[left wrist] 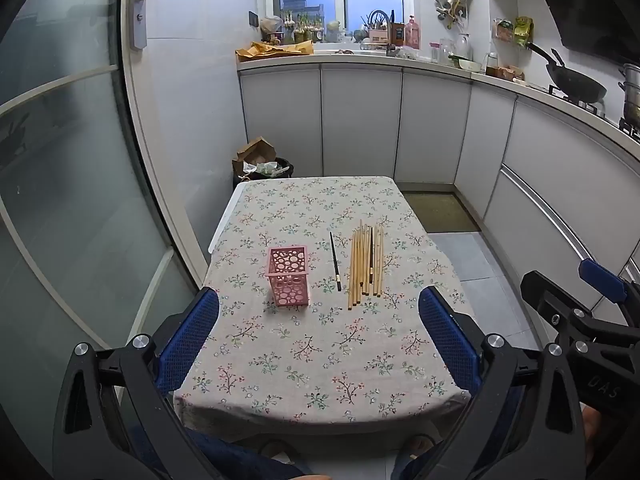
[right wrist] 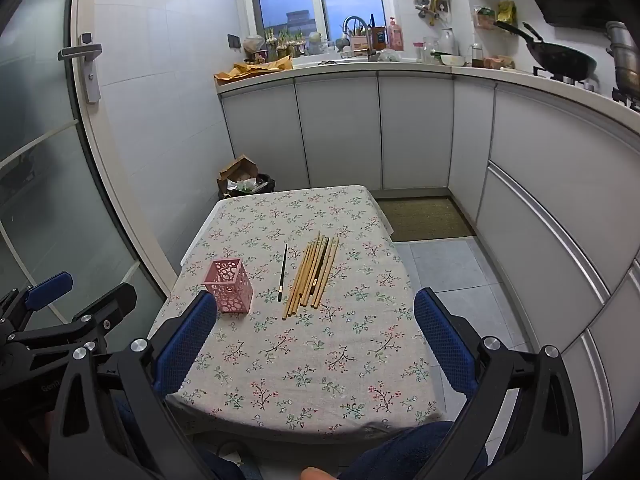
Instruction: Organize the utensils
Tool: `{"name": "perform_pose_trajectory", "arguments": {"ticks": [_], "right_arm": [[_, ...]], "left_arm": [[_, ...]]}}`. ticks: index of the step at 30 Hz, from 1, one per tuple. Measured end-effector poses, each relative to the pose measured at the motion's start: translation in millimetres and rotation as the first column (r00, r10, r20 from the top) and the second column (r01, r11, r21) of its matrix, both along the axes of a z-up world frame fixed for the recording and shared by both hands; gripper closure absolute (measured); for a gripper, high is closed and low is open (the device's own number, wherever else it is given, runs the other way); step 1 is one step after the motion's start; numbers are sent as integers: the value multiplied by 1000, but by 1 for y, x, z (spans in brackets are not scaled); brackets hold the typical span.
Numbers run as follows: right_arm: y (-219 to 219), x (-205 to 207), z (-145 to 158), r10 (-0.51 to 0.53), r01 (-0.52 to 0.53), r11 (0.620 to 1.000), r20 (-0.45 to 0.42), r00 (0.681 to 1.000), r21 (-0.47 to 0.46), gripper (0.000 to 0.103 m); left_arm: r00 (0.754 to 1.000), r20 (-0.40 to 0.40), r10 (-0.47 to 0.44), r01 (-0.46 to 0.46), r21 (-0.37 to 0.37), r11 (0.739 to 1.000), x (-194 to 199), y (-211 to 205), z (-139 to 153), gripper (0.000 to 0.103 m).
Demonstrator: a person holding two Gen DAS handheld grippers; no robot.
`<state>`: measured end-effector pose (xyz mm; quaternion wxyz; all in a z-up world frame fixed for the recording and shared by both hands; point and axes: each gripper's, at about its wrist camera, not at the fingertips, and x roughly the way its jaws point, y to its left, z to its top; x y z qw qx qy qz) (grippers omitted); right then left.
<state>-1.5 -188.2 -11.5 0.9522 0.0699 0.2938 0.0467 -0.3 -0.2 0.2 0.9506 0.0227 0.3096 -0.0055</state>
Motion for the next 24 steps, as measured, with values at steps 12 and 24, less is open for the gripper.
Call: {"name": "perform_pose_trajectory", "arguments": {"ticks": [12, 24], "right_arm": [[0, 0, 1, -1, 1, 1000, 4, 1000, -4, 7], [1, -3, 3, -7, 7, 1000, 9, 1000, -2, 7]], "left_arm": [[1000, -5, 2, -2, 1, 1000, 0, 0, 0, 7], [1000, -4, 4, -4, -2, 1000, -1, -2, -1, 7]]}}
